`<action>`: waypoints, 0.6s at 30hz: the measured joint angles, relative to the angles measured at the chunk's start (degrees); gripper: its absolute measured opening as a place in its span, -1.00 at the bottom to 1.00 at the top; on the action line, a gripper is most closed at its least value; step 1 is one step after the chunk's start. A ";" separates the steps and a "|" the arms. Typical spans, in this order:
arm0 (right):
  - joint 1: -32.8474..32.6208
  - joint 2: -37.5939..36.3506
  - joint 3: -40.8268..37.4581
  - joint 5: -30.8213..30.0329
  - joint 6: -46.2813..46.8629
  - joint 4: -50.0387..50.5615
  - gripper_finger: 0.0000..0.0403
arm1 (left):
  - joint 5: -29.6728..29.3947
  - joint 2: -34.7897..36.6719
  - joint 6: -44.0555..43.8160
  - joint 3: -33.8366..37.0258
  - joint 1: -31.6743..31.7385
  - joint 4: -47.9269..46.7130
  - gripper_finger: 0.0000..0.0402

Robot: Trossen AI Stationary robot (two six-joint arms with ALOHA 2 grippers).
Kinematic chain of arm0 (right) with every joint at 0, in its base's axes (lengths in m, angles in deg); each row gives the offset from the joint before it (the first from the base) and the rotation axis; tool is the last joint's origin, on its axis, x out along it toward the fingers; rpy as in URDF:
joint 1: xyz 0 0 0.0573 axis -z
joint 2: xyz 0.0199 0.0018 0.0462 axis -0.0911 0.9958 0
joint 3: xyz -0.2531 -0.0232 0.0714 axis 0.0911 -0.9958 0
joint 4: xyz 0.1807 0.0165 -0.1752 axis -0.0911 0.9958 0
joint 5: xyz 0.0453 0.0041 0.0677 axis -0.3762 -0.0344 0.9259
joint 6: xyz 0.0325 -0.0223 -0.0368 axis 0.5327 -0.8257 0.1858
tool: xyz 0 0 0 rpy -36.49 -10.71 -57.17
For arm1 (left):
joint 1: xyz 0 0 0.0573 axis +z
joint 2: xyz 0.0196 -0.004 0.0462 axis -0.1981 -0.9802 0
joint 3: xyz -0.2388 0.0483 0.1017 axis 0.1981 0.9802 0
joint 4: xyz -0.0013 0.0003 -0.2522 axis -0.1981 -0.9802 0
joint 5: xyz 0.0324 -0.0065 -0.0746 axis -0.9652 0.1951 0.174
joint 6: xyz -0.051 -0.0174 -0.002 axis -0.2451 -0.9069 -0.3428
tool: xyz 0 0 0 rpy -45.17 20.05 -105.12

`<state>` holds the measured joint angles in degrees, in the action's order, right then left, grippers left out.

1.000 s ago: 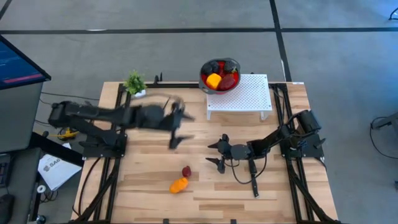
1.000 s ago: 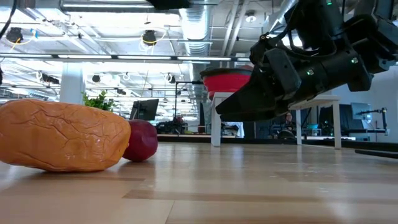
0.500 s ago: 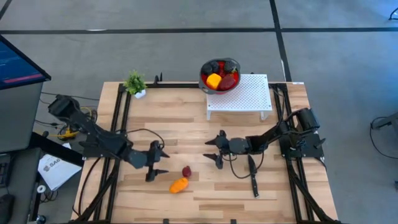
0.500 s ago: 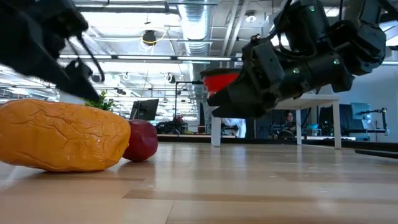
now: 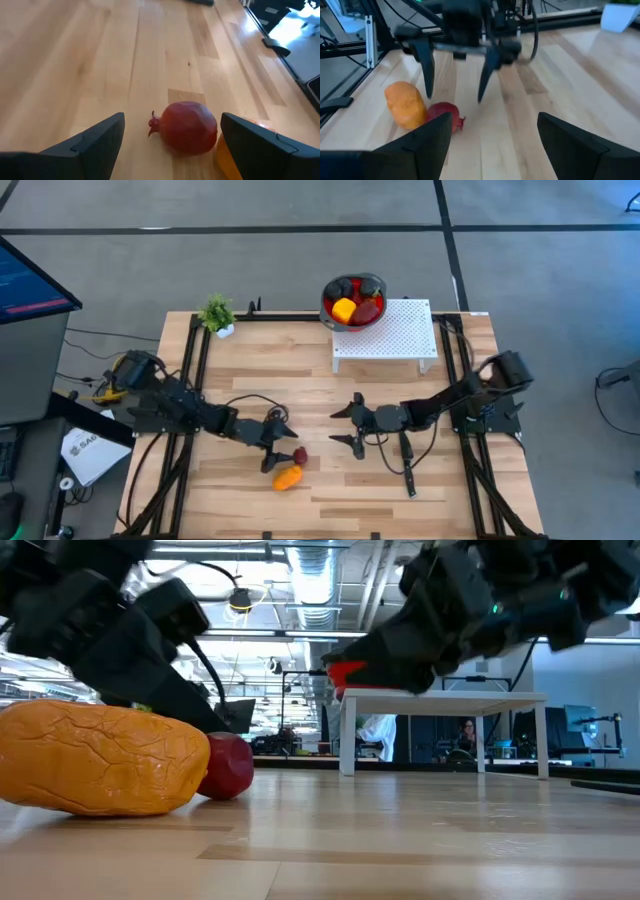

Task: Pick & Place Fruit
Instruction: Put the pomegranate into the red strainer bowl

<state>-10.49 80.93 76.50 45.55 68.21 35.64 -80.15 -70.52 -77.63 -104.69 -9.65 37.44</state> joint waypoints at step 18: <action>-3.44 -12.01 0.00 -2.19 -1.67 12.66 0.42 | 10.90 -12.41 5.45 -9.49 4.45 0.25 0.26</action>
<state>-13.93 68.92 76.50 43.36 66.53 48.30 -69.25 -82.93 -72.18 -114.18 -5.20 37.70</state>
